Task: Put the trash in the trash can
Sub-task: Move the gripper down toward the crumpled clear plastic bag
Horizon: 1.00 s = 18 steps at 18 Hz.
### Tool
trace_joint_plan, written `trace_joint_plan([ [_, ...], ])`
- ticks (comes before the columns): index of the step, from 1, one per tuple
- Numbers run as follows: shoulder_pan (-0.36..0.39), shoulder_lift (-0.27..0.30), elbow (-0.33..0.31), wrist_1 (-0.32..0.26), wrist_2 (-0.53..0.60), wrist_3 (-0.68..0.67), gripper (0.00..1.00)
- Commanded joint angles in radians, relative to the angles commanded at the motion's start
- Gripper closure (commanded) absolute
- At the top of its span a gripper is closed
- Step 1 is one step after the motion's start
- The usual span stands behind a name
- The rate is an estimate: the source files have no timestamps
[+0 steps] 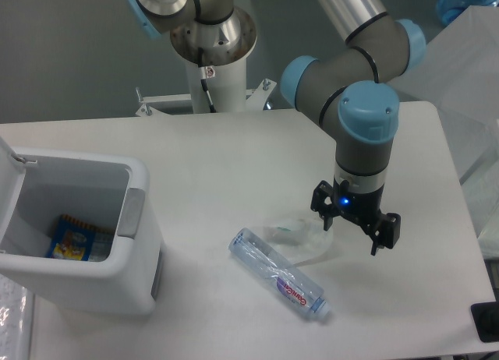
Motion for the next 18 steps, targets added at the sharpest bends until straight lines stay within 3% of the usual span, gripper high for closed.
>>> trace_joint_plan([
  [8, -0.012, 0.003, -0.037, 0.015, -0.002, -0.012, 0.0],
  [13, -0.015, 0.032, -0.172, 0.118, -0.005, -0.012, 0.0],
  [18, -0.026, 0.044, -0.247, 0.117, 0.027, -0.017, 0.0],
])
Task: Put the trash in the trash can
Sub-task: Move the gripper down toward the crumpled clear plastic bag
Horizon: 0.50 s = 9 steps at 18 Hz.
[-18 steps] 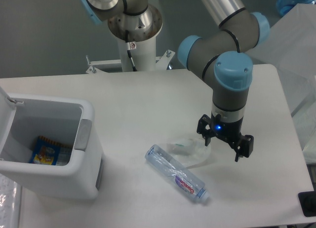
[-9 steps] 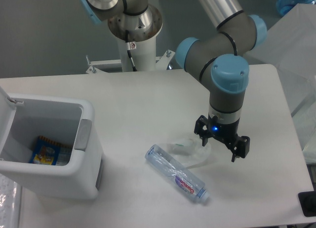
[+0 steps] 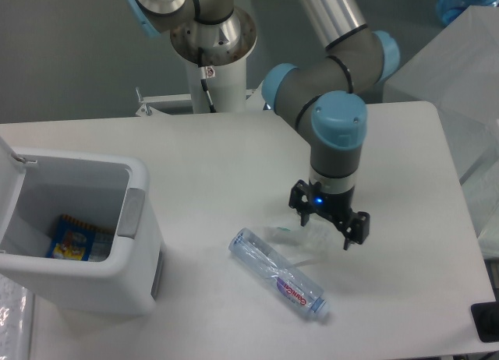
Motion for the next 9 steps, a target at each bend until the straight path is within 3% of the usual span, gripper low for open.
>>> trace_joint_plan([
  [9, -0.063, -0.043, -0.034, 0.014, 0.068, -0.002, 0.0],
])
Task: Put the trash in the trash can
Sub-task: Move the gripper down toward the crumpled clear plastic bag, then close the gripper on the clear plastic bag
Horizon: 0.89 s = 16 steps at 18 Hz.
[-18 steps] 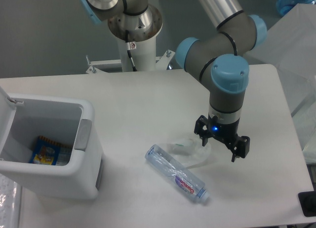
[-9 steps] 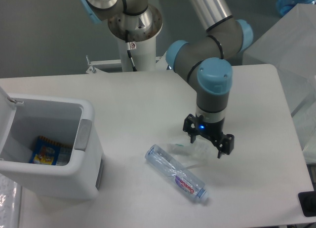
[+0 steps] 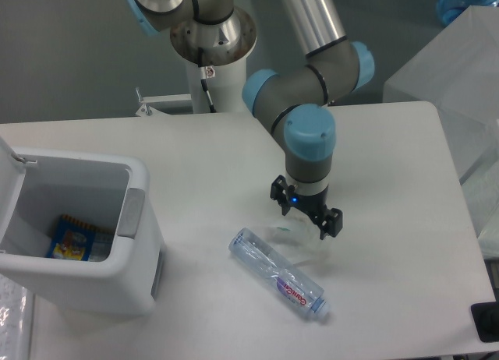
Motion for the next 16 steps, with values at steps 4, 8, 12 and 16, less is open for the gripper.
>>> trace_joint_plan([
  [4, -0.014, -0.018, 0.002, 0.0, 0.002, -0.002, 0.0],
  [8, -0.014, -0.026, 0.006, -0.008, 0.002, 0.011, 0.15],
  [12, -0.015, -0.022, -0.003, -0.015, 0.078, 0.025, 0.83],
  [16, -0.015, -0.017, -0.002, -0.017, 0.092, 0.026, 0.91],
])
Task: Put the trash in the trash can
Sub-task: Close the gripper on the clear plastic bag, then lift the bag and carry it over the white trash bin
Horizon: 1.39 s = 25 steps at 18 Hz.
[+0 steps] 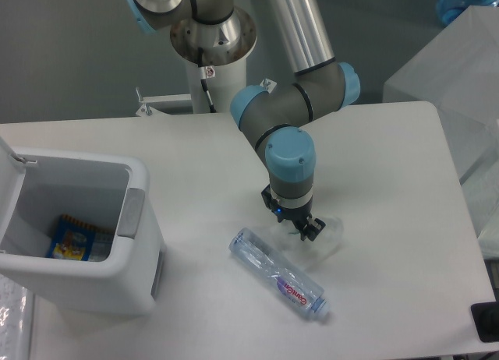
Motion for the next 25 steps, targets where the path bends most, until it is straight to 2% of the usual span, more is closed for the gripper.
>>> trace_joint_plan([
  [2, 0.0, 0.005, 0.006, -0.002, -0.006, -0.002, 0.99],
  [8, 0.002, 0.009, 0.044, -0.002, -0.012, -0.02, 1.0],
  [12, 0.002, 0.066, 0.074, -0.002, -0.046, -0.109, 1.0],
  [14, 0.008, 0.083, 0.098, -0.002, -0.125, -0.162, 1.0],
  [21, 0.0, 0.09, 0.238, -0.002, -0.474, -0.391, 1.0],
  [25, -0.018, 0.147, 0.268, 0.0, -0.584, -0.446, 1.0],
])
